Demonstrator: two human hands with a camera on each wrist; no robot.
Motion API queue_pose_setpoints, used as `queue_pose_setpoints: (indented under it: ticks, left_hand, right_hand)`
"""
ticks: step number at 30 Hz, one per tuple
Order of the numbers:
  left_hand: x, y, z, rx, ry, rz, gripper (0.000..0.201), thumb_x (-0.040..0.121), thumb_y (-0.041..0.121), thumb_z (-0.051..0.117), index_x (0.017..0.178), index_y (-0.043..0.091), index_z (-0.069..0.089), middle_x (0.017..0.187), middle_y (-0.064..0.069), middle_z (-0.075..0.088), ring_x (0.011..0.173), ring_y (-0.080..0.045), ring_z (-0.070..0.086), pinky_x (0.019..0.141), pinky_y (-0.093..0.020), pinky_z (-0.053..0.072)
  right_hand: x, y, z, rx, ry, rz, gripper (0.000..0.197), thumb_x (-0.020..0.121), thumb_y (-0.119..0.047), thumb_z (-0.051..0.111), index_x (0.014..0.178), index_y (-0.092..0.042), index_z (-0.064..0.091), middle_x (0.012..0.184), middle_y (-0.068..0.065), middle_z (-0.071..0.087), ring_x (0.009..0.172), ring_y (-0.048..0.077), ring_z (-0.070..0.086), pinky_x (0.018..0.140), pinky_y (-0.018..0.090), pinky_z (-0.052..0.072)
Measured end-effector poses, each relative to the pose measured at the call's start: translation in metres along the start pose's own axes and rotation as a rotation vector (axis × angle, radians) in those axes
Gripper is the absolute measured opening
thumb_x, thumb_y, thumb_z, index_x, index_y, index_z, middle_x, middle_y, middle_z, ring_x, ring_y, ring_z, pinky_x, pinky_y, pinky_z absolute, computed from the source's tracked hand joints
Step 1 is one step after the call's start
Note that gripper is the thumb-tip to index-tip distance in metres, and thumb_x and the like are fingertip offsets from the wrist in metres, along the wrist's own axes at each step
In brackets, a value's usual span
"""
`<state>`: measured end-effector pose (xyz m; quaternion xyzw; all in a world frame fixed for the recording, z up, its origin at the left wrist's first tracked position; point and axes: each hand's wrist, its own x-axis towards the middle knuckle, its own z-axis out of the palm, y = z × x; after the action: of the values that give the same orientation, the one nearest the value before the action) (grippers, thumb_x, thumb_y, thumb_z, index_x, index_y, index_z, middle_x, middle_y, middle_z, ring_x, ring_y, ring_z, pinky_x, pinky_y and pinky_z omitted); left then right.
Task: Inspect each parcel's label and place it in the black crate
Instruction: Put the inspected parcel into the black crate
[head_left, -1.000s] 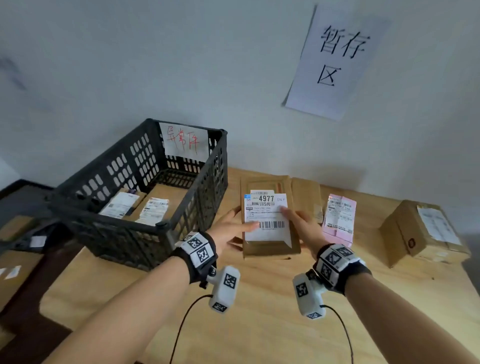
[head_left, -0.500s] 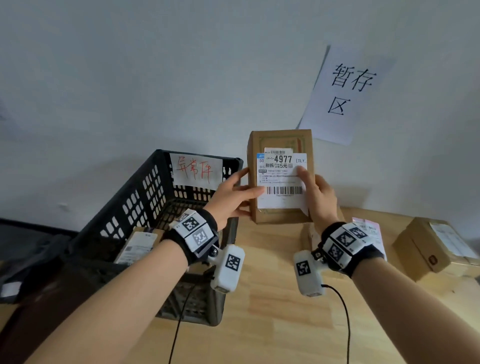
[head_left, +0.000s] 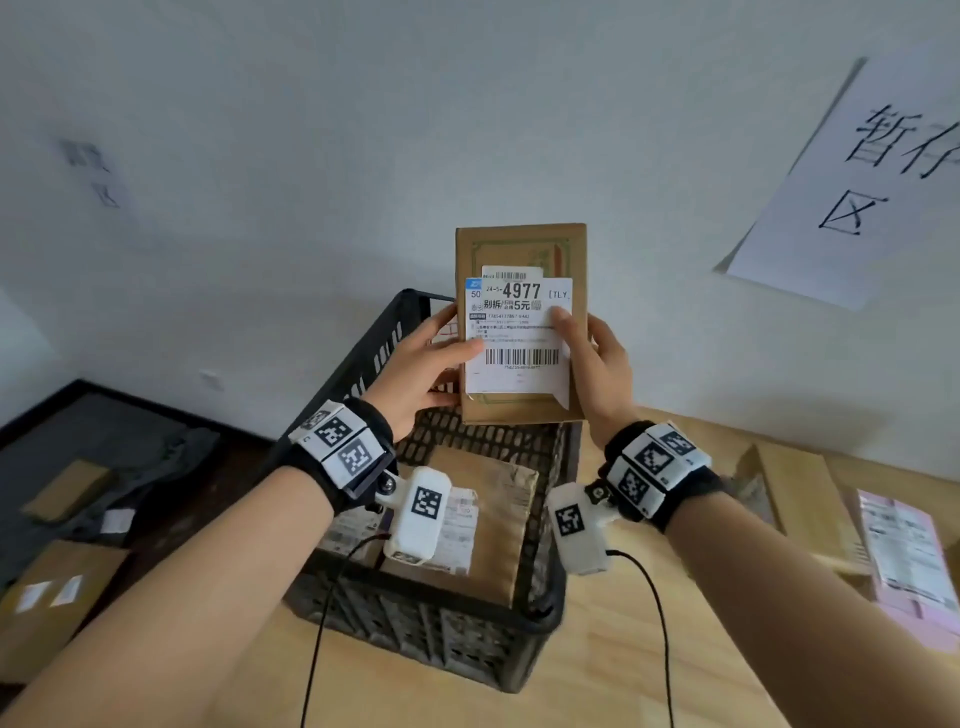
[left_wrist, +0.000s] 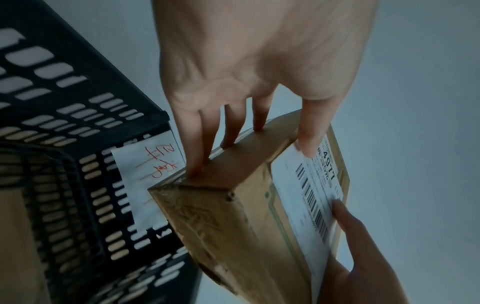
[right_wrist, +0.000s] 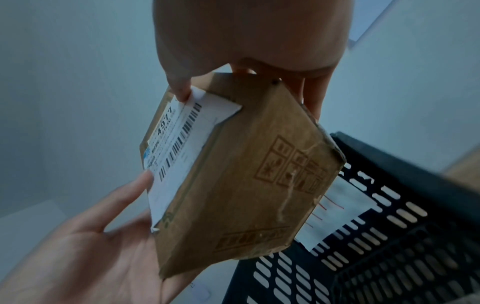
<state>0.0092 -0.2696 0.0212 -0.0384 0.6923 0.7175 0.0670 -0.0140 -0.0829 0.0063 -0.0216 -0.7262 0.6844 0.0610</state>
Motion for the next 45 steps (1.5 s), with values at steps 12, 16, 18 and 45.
queue_pose_setpoints:
  ticks: [12, 16, 18, 45]
  left_hand:
    - [0.089, -0.029, -0.114, 0.145, -0.029, -0.158, 0.036, 0.092, 0.032, 0.057, 0.127, 0.035, 0.047, 0.107, 0.007, 0.068, 0.094, -0.010, 0.063, 0.073, -0.031, 0.052]
    - [0.114, -0.040, -0.123, 0.171, -0.074, -0.174, 0.040, 0.097, 0.029, 0.050, 0.136, 0.027, 0.043, 0.123, 0.000, 0.063, 0.101, -0.013, 0.062, 0.087, -0.033, 0.050]
    - [0.126, -0.049, -0.126, 0.195, -0.081, -0.194, 0.040, 0.099, 0.026, 0.046, 0.138, 0.024, 0.039, 0.128, -0.001, 0.059, 0.110, -0.017, 0.059, 0.095, -0.035, 0.047]
    - [0.172, -0.092, -0.120, 0.684, 0.000, -0.345, 0.049, 0.101, 0.021, 0.037, 0.142, 0.003, 0.018, 0.141, -0.013, 0.045, 0.122, -0.028, 0.051, 0.088, -0.033, 0.043]
  right_hand:
    - [0.059, 0.073, 0.133, 0.040, -0.001, 0.308, 0.058, 0.084, -0.054, 0.061, 0.130, -0.020, 0.052, 0.105, -0.002, 0.070, 0.090, 0.013, 0.069, 0.077, 0.030, 0.057]
    - [0.072, 0.100, 0.152, 0.080, 0.011, 0.419, 0.060, 0.082, -0.057, 0.061, 0.127, -0.018, 0.054, 0.109, 0.001, 0.070, 0.096, 0.019, 0.069, 0.088, 0.040, 0.056]
    - [0.077, 0.110, 0.160, 0.097, 0.027, 0.460, 0.059, 0.085, -0.054, 0.059, 0.128, -0.015, 0.053, 0.109, 0.002, 0.070, 0.095, 0.019, 0.069, 0.086, 0.037, 0.056]
    - [0.101, 0.132, 0.190, -0.189, 0.008, 0.662, 0.061, 0.094, -0.058, 0.036, 0.110, -0.007, 0.063, 0.104, 0.009, 0.068, 0.097, 0.027, 0.066, 0.094, 0.042, 0.051]
